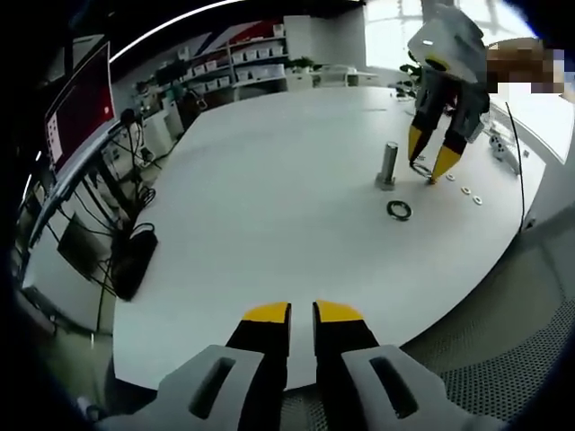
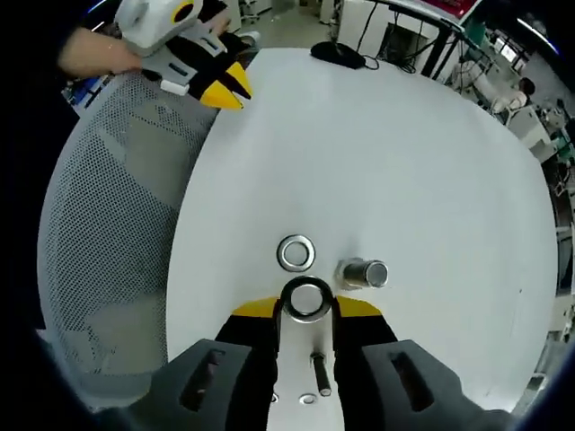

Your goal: Place the washer onto the threaded stud by aligning its center hole with the stud, sliding it down to the base, and recovering from edge contact or off-axis alignment until the washer reaches the visible bottom stop.

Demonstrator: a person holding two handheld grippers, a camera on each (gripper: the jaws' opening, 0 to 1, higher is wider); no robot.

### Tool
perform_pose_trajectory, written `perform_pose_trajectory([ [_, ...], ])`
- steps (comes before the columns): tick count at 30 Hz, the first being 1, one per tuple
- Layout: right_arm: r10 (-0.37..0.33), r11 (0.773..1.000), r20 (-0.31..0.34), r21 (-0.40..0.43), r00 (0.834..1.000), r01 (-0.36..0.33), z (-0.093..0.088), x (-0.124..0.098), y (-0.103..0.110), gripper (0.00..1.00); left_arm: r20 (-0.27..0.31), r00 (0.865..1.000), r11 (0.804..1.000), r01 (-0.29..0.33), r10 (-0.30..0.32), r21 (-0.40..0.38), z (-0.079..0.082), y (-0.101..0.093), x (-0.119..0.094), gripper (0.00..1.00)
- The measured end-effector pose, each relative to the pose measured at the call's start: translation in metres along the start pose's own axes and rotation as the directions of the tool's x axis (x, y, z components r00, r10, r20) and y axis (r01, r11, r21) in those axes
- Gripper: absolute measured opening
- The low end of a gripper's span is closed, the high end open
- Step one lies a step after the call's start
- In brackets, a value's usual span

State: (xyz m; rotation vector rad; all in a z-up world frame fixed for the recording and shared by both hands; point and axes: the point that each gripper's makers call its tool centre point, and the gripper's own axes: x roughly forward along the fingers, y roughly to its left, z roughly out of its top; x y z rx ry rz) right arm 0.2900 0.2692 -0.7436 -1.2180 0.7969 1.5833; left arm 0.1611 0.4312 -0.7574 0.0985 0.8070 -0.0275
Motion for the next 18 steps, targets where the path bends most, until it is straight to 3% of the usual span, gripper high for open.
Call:
perform_pose_trajectory([
  [5, -0.011, 1.0, 0.026, 0.002, 1.0, 0.01, 0.01, -0.011, -0.004, 0.24, 0.006, 1.0, 1.0, 0.001, -0.001, 0.001, 0.001, 0.0, 0.0, 0.07],
  [18, -0.064, 0.997, -0.019, -0.047, 0.998, 0.063, 0.012, -0.018, -0.024, 0.23, 0.0, 1.0, 1.0, -0.006, 0.006, 0.002, 0.0, 0.001, 0.0, 0.07],
])
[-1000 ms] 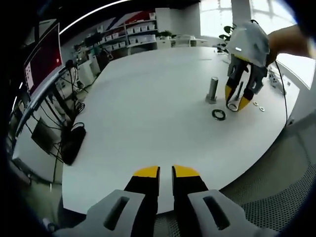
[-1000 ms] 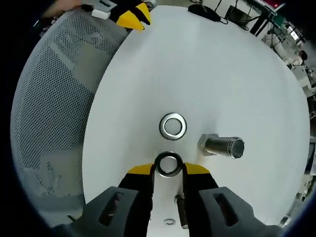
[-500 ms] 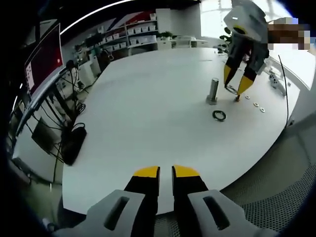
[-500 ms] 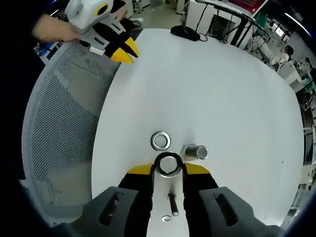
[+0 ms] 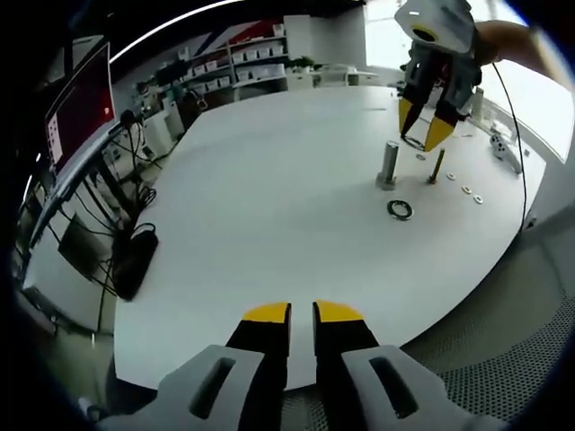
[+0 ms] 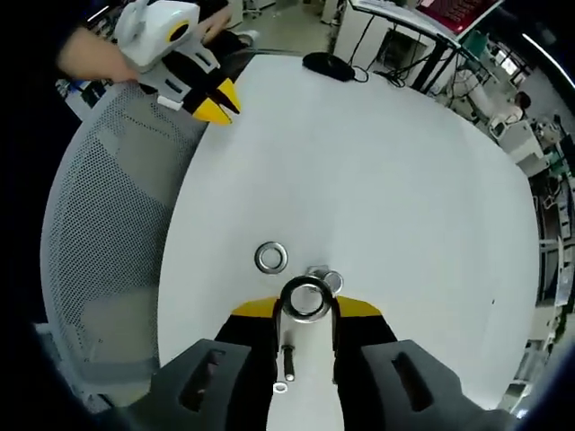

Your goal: Place the washer onto the threaded stud by aligning its center hole with the stud, sliding it down to the base, and recovering from edge contact or off-axis alignment until the washer reaches the visible bottom stop.

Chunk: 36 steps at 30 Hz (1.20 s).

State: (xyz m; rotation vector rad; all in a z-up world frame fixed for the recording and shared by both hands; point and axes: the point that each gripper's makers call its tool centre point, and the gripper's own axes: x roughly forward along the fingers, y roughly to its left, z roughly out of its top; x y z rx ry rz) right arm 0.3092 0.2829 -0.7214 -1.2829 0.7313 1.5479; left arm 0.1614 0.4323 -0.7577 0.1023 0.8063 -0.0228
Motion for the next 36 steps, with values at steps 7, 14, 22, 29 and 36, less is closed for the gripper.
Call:
perform_pose_trajectory([
  [7, -0.048, 0.998, -0.019, -0.028, 0.999, 0.047, 0.002, 0.007, -0.013, 0.23, -0.034, 0.999, 1.0, 0.001, 0.0, 0.017, -0.005, -0.001, 0.002, 0.07],
  [14, -0.027, 0.999, -0.029, -0.032, 0.999, 0.027, 0.006, 0.014, -0.015, 0.23, -0.032, 0.999, 1.0, 0.0, 0.0, 0.012, -0.005, 0.0, 0.001, 0.06],
  [22, -0.011, 0.999, -0.053, -0.041, 0.999, 0.009, 0.004, 0.021, -0.017, 0.23, -0.016, 1.0, 1.0, -0.005, 0.005, 0.001, -0.003, 0.002, 0.001, 0.05],
  [29, 0.009, 0.998, -0.08, -0.053, 0.997, -0.014, 0.001, 0.034, -0.017, 0.23, -0.012, 1.0, 1.0, -0.005, 0.005, 0.006, -0.003, 0.003, 0.001, 0.04],
  [36, 0.041, 0.998, -0.112, -0.052, 0.993, -0.047, -0.005, 0.051, -0.014, 0.23, -0.008, 1.0, 1.0, -0.004, 0.004, 0.003, -0.003, 0.004, 0.001, 0.04],
])
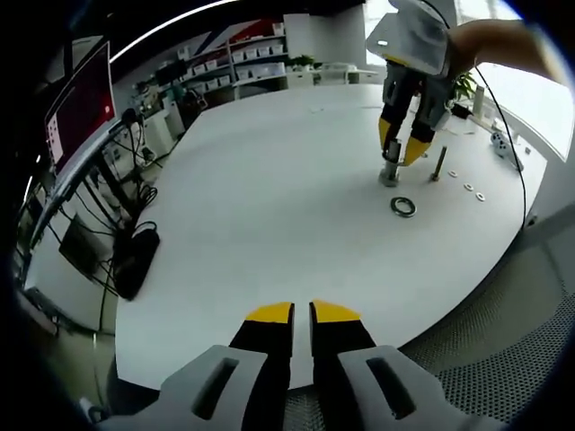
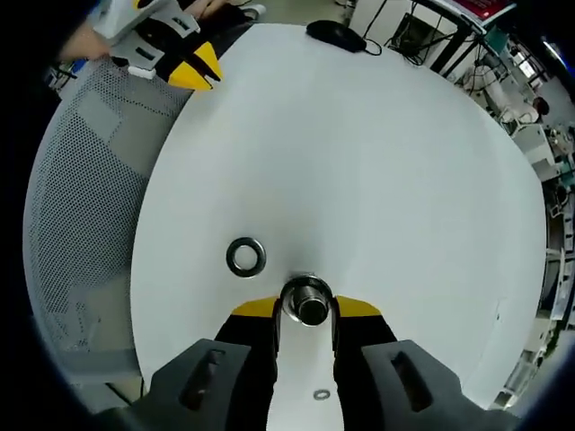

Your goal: Place the washer onto the threaded stud by aligning its center hole with the stud, sliding it down to the base, and recovering from edge contact or off-axis alignment until the washer reaches the visible bottom stop.

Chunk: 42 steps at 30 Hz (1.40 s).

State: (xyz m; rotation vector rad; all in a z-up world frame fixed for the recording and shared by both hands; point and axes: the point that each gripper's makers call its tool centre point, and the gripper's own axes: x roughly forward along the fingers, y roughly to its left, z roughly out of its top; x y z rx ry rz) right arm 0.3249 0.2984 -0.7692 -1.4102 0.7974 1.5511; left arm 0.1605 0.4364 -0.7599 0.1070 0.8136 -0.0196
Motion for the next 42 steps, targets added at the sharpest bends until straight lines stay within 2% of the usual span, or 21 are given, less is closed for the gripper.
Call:
perform_pose_trajectory([
  [10, 0.042, 0.999, -0.025, 0.017, 0.999, -0.042, -0.006, 0.021, 0.006, 0.24, -0.006, 1.0, 1.0, 0.007, -0.007, 0.005, -0.002, 0.0, 0.001, 0.04],
  [15, 0.029, 0.999, 0.012, 0.042, 0.999, -0.03, -0.006, 0.02, 0.004, 0.24, -0.014, 1.0, 1.0, 0.011, -0.011, 0.007, -0.004, 0.001, 0.002, 0.04],
  [18, 0.013, 0.999, 0.011, 0.041, 1.0, -0.013, -0.008, 0.026, 0.005, 0.25, -0.014, 1.0, 1.0, 0.011, -0.011, 0.008, -0.005, 0.001, 0.001, 0.04],
  [20, -0.036, 0.998, 0.066, 0.046, 0.997, 0.033, -0.003, 0.03, 0.001, 0.28, -0.014, 1.0, 1.0, 0.01, -0.01, 0.007, -0.005, 0.002, 0.001, 0.04],
  [21, -0.034, 0.995, 0.087, 0.093, 0.996, 0.026, -0.002, 0.029, 0.005, 0.3, -0.014, 1.0, 1.0, 0.009, -0.009, 0.006, -0.005, 0.002, 0.001, 0.04],
  [23, -0.027, 0.991, 0.122, 0.136, 0.992, 0.01, 0.001, 0.026, 0.008, 0.34, -0.015, 1.0, 1.0, 0.01, -0.01, 0.007, -0.005, 0.002, 0.001, 0.04],
  [25, -0.036, 0.988, 0.143, 0.153, 0.989, 0.014, 0.002, 0.023, 0.008, 0.39, -0.018, 1.0, 1.0, 0.011, -0.011, 0.011, -0.006, 0.001, 0.001, 0.04],
  [28, -0.079, 0.98, 0.166, 0.192, 0.983, 0.046, 0.001, 0.018, 0.006, 0.41, -0.021, 1.0, 1.0, 0.011, -0.01, 0.012, -0.006, 0.002, 0.001, 0.04],
  [32, -0.137, 0.943, 0.286, 0.332, 0.948, 0.036, 0.012, 0.002, 0.011, 0.44, -0.017, 1.0, 1.0, 0.009, -0.008, 0.013, -0.006, 0.002, 0.001, 0.03],
  [36, -0.195, 0.926, 0.312, 0.37, 0.93, 0.07, 0.009, -0.01, 0.019, 0.49, -0.027, 1.0, 1.0, 0.007, -0.007, 0.017, -0.007, 0.002, 0.001, 0.03],
  [38, -0.226, 0.91, 0.335, 0.409, 0.915, 0.075, 0.01, -0.016, 0.023, 0.5, -0.031, 0.999, 1.0, 0.007, -0.006, 0.018, -0.008, 0.002, 0.002, 0.03],
  [40, -0.237, 0.906, 0.335, 0.415, 0.912, 0.083, 0.007, -0.02, 0.028, 0.5, -0.033, 0.999, 1.0, 0.007, -0.006, 0.019, -0.008, 0.002, 0.002, 0.03],
  [42, -0.26, 0.891, 0.35, 0.445, 0.9, 0.084, 0.006, -0.025, 0.032, 0.5, -0.039, 0.999, 1.0, 0.007, -0.006, 0.021, -0.009, 0.002, 0.002, 0.03],
])
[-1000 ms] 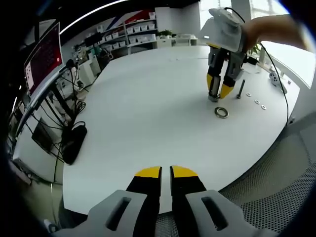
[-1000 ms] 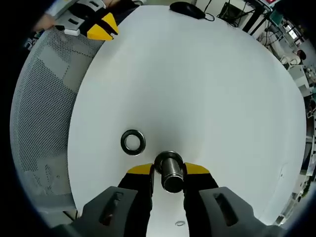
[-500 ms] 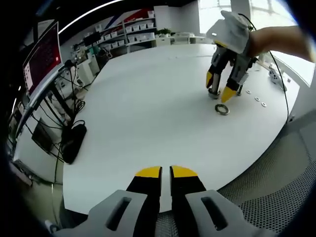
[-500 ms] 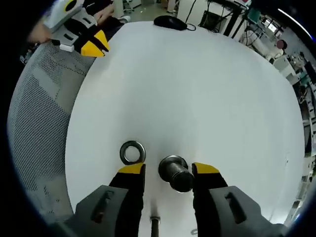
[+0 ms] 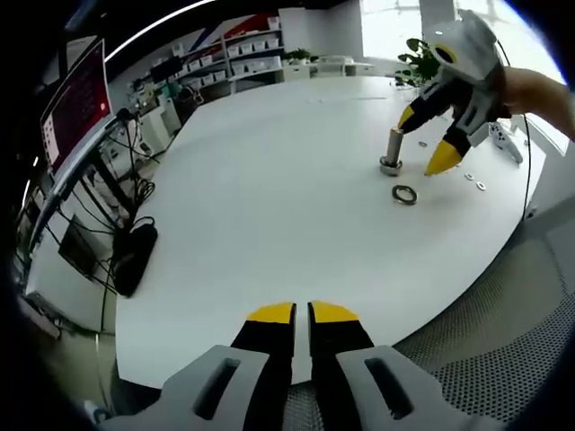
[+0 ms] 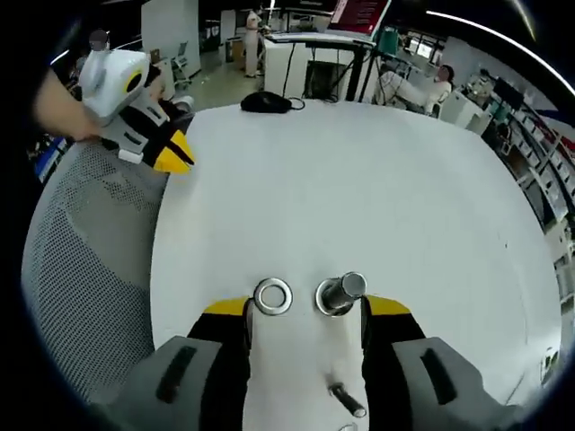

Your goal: Place the washer onto the threaded stud by aligning its center hole with the stud, sliding it down to the base, and recovering from edge contact or off-axis alignment until the washer reaches the visible bottom stop.

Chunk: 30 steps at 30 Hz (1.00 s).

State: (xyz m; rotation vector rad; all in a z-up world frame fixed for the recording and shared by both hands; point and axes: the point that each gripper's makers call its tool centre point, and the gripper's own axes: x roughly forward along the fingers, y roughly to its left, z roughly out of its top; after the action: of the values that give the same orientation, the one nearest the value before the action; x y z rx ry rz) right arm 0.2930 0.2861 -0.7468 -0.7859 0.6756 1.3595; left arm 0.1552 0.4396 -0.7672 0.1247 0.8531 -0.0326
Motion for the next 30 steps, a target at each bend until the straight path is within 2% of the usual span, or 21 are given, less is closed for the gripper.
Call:
perform_pose_trajectory([
  [3, 0.014, 0.998, 0.051, 0.066, 0.999, -0.017, 0.003, -0.006, 0.013, 0.51, -0.005, 1.0, 1.0, 0.0, 0.0, 0.0, -0.001, 0.0, 0.0, 0.03],
  [7, 0.018, 0.995, 0.072, 0.093, 0.997, -0.024, 0.001, -0.007, 0.03, 0.51, -0.013, 1.0, 1.0, 0.0, 0.0, 0.006, -0.002, 0.0, 0.0, 0.03],
  [10, 0.046, 0.99, 0.092, 0.125, 0.995, -0.057, 0.003, -0.005, 0.046, 0.51, -0.02, 1.0, 1.0, -0.001, 0.002, 0.01, -0.003, 0.0, 0.0, 0.03],
  [14, 0.05, 0.984, 0.116, 0.166, 0.992, -0.069, 0.005, -0.004, 0.058, 0.51, -0.029, 1.0, 1.0, 0.002, -0.002, 0.016, -0.004, -0.001, 0.001, 0.03],
  [21, 0.06, 0.979, 0.122, 0.188, 0.991, -0.083, -0.004, -0.008, 0.069, 0.52, -0.034, 0.999, 1.0, 0.005, -0.005, 0.021, -0.005, -0.002, 0.001, 0.03],
  [30, 0.055, 0.974, 0.098, 0.215, 0.994, -0.076, -0.019, -0.013, 0.067, 0.54, -0.036, 0.999, 1.0, 0.008, -0.007, 0.021, -0.005, -0.002, 0.001, 0.03],
])
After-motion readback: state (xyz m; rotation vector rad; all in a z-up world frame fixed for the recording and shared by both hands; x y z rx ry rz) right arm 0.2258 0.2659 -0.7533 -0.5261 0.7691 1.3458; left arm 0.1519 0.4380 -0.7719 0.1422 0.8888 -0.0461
